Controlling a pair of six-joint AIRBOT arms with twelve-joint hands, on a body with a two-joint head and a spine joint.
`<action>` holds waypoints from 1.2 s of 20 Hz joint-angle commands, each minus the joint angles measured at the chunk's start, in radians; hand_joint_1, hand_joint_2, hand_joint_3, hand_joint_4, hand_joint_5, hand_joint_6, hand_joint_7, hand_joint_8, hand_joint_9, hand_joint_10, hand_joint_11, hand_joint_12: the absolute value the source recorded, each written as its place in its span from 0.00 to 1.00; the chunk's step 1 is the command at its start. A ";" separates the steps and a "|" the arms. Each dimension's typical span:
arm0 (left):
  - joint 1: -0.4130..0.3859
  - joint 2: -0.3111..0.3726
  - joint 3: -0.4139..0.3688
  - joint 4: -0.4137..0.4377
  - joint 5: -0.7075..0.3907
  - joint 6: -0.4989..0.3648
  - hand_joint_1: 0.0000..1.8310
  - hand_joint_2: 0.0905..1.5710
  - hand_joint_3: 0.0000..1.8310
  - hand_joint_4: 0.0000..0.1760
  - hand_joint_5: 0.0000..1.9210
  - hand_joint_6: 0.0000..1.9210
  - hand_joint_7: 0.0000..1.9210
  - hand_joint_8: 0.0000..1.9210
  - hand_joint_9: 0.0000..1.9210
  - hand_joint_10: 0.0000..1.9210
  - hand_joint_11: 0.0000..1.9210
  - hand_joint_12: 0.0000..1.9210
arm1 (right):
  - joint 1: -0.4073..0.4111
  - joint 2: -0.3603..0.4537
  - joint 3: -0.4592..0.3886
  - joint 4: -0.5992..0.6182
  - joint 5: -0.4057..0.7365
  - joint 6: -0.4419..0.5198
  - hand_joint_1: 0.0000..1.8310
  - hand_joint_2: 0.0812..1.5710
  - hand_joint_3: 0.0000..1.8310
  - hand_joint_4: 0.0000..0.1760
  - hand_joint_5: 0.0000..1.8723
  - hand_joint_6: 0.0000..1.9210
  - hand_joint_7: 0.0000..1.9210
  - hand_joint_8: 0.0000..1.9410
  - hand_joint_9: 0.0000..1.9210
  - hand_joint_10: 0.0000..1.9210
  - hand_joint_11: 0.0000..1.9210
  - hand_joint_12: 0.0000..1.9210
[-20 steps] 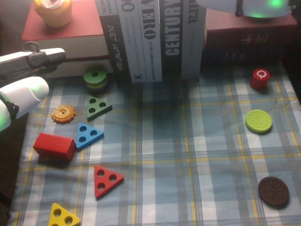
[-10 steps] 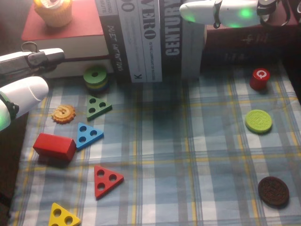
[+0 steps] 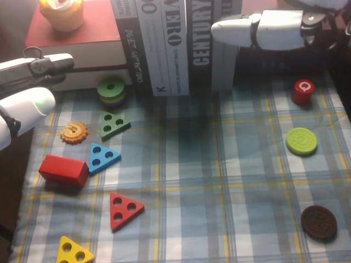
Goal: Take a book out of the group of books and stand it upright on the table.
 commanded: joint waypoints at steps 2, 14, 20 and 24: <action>0.006 -0.005 0.002 -0.003 -0.135 -0.021 0.16 0.87 0.00 0.75 0.28 0.00 0.25 0.00 0.19 0.00 0.05 0.11 | -0.018 0.006 -0.018 -0.005 0.060 -0.005 0.00 0.70 0.00 1.00 0.18 0.01 0.00 0.00 0.00 0.00 0.00 0.00; 0.052 -0.005 -0.010 -0.027 -0.168 -0.051 0.20 0.87 0.00 0.68 0.29 0.00 0.25 0.00 0.20 0.00 0.04 0.10 | -0.146 0.094 -0.145 -0.047 0.166 -0.005 0.00 0.72 0.00 1.00 0.24 0.00 0.00 0.00 0.00 0.00 0.00 0.00; 0.126 -0.005 -0.016 -0.068 -0.239 -0.101 0.20 0.88 0.00 0.41 0.30 0.00 0.25 0.00 0.21 0.00 0.05 0.11 | -0.206 0.117 -0.192 -0.073 0.181 -0.006 0.00 0.77 0.01 1.00 0.24 0.00 0.00 0.00 0.00 0.00 0.00 0.00; 0.147 -0.005 -0.022 -0.085 -0.259 -0.109 0.21 0.89 0.00 0.41 0.29 0.00 0.24 0.00 0.21 0.00 0.03 0.11 | -0.253 0.161 -0.252 -0.115 0.214 -0.006 0.00 0.79 0.00 1.00 0.26 0.00 0.00 0.00 0.00 0.00 0.00 0.00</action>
